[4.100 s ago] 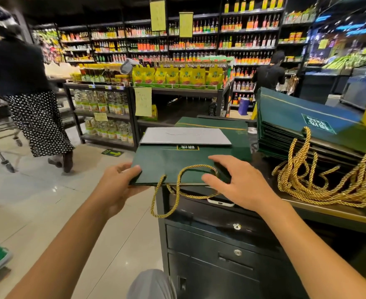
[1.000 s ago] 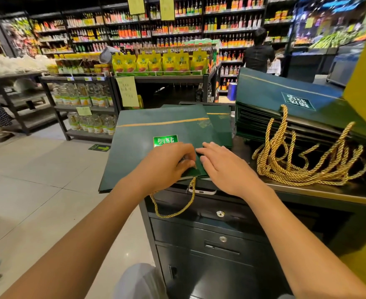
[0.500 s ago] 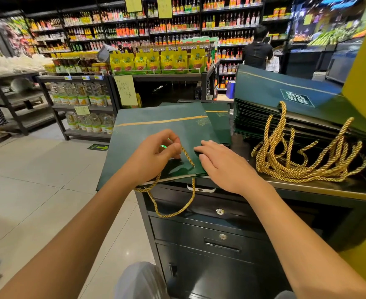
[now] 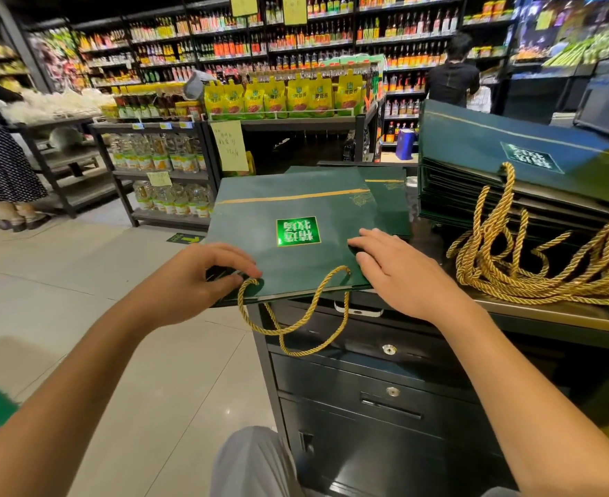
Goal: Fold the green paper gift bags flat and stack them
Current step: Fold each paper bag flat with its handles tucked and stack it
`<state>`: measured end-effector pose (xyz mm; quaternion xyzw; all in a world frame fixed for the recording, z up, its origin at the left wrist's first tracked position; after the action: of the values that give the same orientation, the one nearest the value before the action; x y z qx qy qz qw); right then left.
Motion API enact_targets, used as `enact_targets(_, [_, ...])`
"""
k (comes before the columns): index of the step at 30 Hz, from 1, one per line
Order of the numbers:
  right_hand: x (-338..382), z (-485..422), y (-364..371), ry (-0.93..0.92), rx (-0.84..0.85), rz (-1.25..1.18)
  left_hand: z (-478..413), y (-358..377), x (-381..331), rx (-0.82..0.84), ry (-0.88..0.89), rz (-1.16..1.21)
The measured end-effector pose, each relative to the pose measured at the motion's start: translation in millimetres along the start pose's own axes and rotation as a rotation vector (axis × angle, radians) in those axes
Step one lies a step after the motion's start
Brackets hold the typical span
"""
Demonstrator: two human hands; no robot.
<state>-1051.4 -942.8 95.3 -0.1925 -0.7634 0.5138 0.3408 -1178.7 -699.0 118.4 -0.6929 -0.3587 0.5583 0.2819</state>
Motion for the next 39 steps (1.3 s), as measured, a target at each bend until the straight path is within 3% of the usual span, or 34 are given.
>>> enact_targets(9, [1.1,1.6,-0.5,0.010,0.003,-0.012,-4.8,11.4,1.5,-0.062,0.083,-0.052])
enact_targets(11, [1.6,1.9,-1.0,0.009,0.002,-0.012,-5.0,12.7,2.6,-0.104,0.033,0.084])
enact_targets(16, [1.0,0.7,-0.2,0.006,-0.003,-0.016,-1.9,4.0,8.3,-0.240,-0.064,0.672])
enact_targets(23, [-2.4,-1.2,2.2,0.004,-0.012,-0.030,0.4,-11.9,16.8,-0.319,-0.010,1.021])
enact_targets(31, [-4.5,-2.7,1.4,0.019,-0.020,-0.051,6.2,-1.5,18.6,-0.195,-0.065,0.840])
enact_targets(37, [-5.1,-3.0,-1.9,0.064,-0.046,-0.103,-4.7,-7.1,34.4,-0.418,-0.192,0.239])
enact_targets(39, [-6.1,-3.9,-4.0,0.090,-0.056,-0.133,-10.9,-3.1,46.7,-0.447,-0.297,0.227])
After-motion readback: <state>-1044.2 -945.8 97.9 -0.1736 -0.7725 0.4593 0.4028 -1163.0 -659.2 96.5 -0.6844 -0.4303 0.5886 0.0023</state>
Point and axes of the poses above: each hand's wrist, its own z-axis away from the middle knuckle, its own y-axis out of the palm, x = y × z, the point moved 5 cm from there along -z, towards the middle knuckle, and after that the axes turned 1 degree about x, right-handed, at the moved point
